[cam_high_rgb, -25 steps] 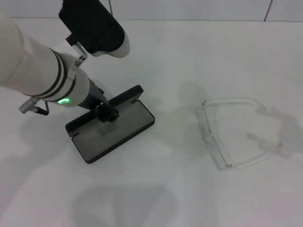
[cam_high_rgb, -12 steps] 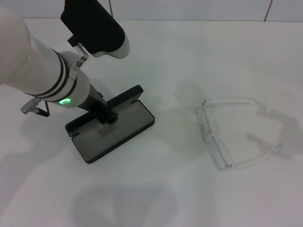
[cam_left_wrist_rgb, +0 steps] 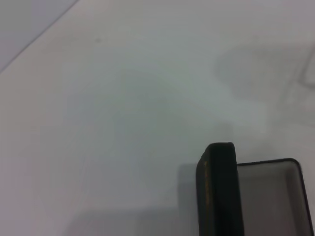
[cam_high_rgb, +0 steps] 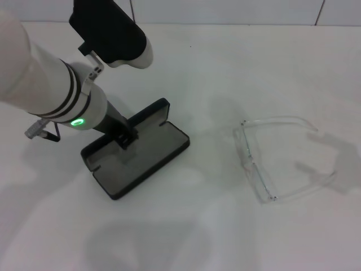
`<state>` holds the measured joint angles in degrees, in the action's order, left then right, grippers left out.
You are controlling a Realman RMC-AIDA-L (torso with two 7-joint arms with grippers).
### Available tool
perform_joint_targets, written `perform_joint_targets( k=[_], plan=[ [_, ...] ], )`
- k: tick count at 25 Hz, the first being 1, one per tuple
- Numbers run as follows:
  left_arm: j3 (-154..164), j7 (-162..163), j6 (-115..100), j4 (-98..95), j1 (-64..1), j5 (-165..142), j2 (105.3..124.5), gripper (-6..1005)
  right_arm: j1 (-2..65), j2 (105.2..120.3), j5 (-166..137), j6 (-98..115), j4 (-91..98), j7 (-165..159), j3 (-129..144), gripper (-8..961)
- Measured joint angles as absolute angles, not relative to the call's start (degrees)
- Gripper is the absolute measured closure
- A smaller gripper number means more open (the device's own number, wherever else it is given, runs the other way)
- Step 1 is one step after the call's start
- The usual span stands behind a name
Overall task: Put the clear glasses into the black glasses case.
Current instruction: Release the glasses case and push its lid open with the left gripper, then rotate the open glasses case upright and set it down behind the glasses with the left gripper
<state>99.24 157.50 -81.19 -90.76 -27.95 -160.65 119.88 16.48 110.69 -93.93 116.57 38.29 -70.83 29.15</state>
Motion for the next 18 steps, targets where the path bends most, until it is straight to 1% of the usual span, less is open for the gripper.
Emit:
perform_joint_targets(
  k=[2,7,14,18],
  plan=[
    [99.59,157.07,-81.29,-91.41,-27.83,-159.9,119.82,594,16.14,110.74,-93.73,116.6,38.29,-70.83,29.05,175],
    [100.71,155.67,-82.47,-93.54,-27.0,-159.01,119.82,781,15.66,111.07,-93.53,117.67,37.87,-70.83,26.54,176],
    [101.81,155.65,-82.54,-98.03,-24.96,-158.96,119.92,782,15.17,110.62,-93.44,119.59,34.78,-69.71,21.89,182],
    [103.93,155.52,-82.37,-100.76,-24.15,-159.19,119.86,775,14.52,110.7,-93.03,120.13,34.71,-69.41,21.39,182]
  ],
)
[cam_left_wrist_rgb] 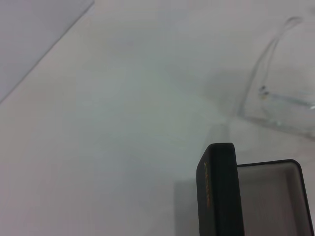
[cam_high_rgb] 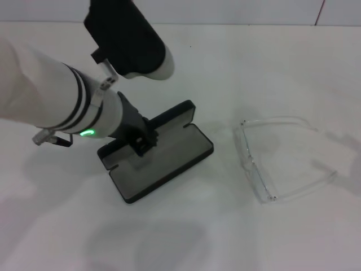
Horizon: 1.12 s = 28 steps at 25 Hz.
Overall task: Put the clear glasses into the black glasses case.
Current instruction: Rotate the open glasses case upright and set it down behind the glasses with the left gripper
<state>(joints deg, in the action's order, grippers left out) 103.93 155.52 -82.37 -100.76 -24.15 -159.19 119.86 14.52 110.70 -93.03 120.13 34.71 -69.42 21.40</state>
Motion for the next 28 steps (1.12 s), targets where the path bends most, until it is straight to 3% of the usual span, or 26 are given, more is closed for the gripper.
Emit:
perform_joint_targets(
  k=[19,28],
  plan=[
    [118.72,149.71,-78.65,-105.39,-23.82,-162.3,119.92,743,10.28,110.61,-87.6,123.26,29.0,-69.17,8.71,184],
    [122.2,146.78,-74.99,-99.2,-28.21,-162.35,120.06,728,9.85,110.67,-87.55,123.31,29.0,-69.17,8.72,184]
  ],
)
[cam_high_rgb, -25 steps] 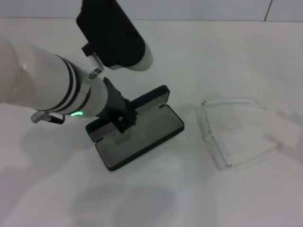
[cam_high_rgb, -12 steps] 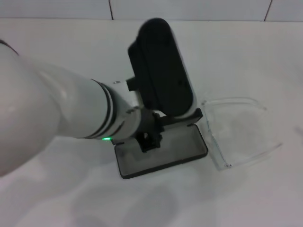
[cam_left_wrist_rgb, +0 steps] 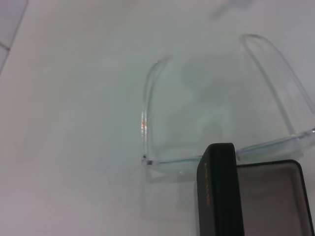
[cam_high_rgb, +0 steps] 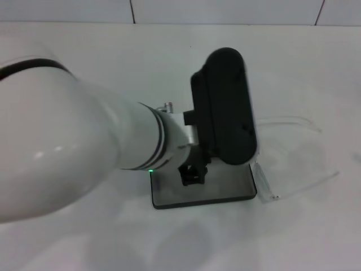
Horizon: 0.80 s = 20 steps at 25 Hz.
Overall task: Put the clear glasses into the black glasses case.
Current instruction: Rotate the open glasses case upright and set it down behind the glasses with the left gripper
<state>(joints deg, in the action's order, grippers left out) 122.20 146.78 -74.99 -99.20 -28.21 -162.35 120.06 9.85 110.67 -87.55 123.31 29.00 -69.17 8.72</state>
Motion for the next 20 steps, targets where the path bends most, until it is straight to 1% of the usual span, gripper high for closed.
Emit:
perform_joint_targets(
  k=[7,20],
  plan=[
    [124.29,145.48,-73.68,-97.9,-29.68,-162.34,120.08,716,9.76,110.6,-87.55,123.18,29.0,-68.54,8.23,185],
    [125.06,142.92,-69.86,-97.75,-28.51,-162.33,120.02,694,9.86,110.69,-87.55,122.99,28.92,-67.85,8.17,186]
  ],
)
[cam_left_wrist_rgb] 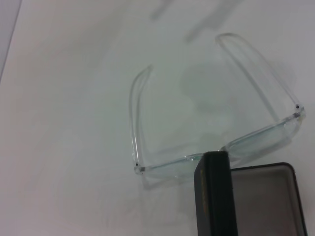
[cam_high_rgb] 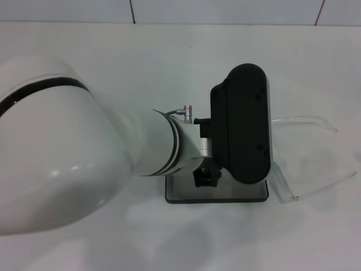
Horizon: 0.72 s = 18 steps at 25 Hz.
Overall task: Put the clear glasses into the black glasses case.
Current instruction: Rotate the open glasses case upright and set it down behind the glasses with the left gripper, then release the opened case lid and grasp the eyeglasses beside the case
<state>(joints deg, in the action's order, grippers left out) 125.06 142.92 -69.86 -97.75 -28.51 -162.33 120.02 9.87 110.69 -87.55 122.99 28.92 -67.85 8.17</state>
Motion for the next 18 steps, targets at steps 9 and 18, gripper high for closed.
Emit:
perform_joint_targets(
  k=[9,18],
  plan=[
    [124.3,142.98,-71.95,-102.54,-26.92,-162.32,119.97,624,10.96,110.68,-89.19,121.34,29.36,-68.41,9.8,186],
    [112.17,142.2,-70.57,-115.64,-20.55,-147.65,119.98,622,15.3,110.93,-98.78,110.14,49.08,-92.72,23.49,187]
  ],
)
